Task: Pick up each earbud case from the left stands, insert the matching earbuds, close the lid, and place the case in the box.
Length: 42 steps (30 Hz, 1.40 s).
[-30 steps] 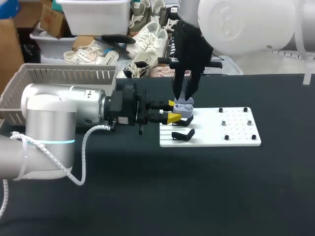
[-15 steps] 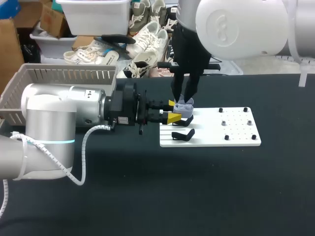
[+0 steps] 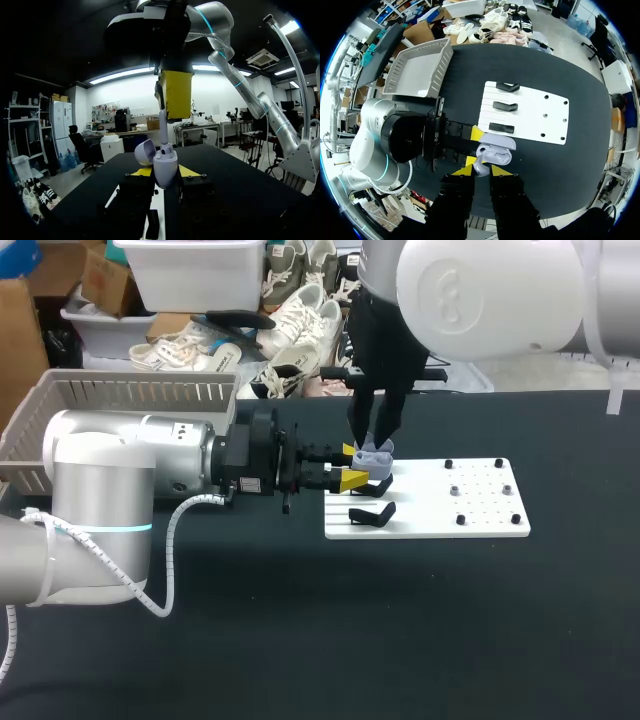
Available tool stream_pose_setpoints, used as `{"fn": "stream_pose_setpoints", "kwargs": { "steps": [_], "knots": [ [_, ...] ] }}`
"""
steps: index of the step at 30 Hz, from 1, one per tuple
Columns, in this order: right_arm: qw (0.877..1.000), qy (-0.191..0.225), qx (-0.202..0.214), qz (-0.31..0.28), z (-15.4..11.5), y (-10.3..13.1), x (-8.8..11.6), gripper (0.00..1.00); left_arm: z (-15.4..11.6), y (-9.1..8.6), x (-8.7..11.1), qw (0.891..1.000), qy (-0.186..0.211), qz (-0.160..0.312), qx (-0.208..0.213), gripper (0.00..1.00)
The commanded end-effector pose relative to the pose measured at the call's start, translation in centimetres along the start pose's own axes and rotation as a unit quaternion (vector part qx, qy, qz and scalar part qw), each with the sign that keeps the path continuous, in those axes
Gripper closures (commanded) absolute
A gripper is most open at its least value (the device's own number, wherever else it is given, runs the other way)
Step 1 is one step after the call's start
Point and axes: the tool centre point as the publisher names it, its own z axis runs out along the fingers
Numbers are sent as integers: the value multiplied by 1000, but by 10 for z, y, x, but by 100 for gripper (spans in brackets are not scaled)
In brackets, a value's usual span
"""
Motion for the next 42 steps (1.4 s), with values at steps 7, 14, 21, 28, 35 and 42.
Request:
{"fn": "stream_pose_setpoints", "kwargs": {
  "steps": [7,14,21,28,35,42],
  "knots": [
    [1000,5,2,-5,5,2,-1,100,0,0,1,1000,-1,1,-1,100],
    [1000,5,0,-5,10,0,-4,100,0,0,1,1000,-1,1,-1,100],
    [1000,6,-1,-3,13,-2,-5,100,0,0,1,1000,-1,1,-1,100],
    [1000,4,0,-1,15,-5,-8,100,0,0,1,1000,-1,1,-1,100],
    [1000,4,-1,0,17,-5,-9,100,0,0,1,1000,-1,1,-1,100],
    [1000,8,0,-3,18,-5,-9,100,0,0,1,1000,-1,1,-1,100]
  ]
}}
